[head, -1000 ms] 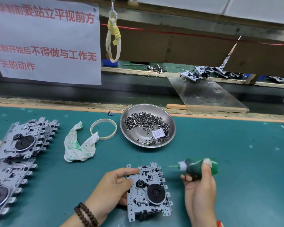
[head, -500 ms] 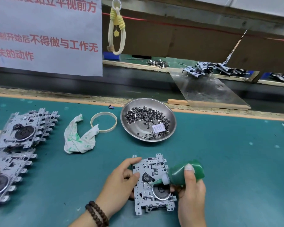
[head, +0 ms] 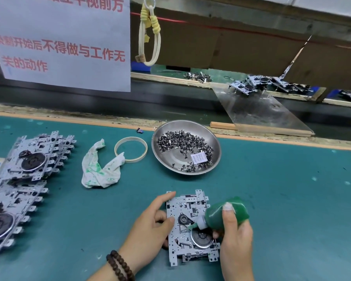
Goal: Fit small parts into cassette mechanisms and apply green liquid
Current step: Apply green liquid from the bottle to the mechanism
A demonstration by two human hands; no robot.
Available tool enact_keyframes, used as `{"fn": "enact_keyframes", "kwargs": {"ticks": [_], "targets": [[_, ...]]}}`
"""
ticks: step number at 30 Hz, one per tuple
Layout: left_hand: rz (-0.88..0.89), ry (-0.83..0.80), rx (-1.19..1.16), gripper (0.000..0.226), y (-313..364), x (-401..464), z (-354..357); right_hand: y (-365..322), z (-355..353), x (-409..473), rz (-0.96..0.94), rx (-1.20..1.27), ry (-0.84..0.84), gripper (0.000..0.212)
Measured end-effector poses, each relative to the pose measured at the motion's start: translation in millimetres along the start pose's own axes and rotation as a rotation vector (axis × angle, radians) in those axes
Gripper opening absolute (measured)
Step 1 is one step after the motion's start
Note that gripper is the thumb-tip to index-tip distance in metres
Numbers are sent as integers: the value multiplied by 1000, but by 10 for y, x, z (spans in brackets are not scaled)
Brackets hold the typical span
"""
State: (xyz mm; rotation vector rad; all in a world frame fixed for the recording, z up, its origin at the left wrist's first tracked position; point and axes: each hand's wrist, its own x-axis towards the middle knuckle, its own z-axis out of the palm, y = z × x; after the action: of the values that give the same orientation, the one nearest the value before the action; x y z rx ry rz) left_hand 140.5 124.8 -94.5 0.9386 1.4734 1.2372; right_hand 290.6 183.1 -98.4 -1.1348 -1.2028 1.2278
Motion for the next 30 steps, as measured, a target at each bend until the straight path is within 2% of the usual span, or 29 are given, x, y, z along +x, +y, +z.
{"fn": "enact_keyframes", "kwargs": {"ticks": [19, 30], "targets": [[-22, -4, -14, 47, 25, -9, 6, -2, 8, 0, -13, -72, -12, 45], [-15, 7, 6, 45, 30, -15, 9, -41, 23, -12, -16, -67, 32, 42]]}}
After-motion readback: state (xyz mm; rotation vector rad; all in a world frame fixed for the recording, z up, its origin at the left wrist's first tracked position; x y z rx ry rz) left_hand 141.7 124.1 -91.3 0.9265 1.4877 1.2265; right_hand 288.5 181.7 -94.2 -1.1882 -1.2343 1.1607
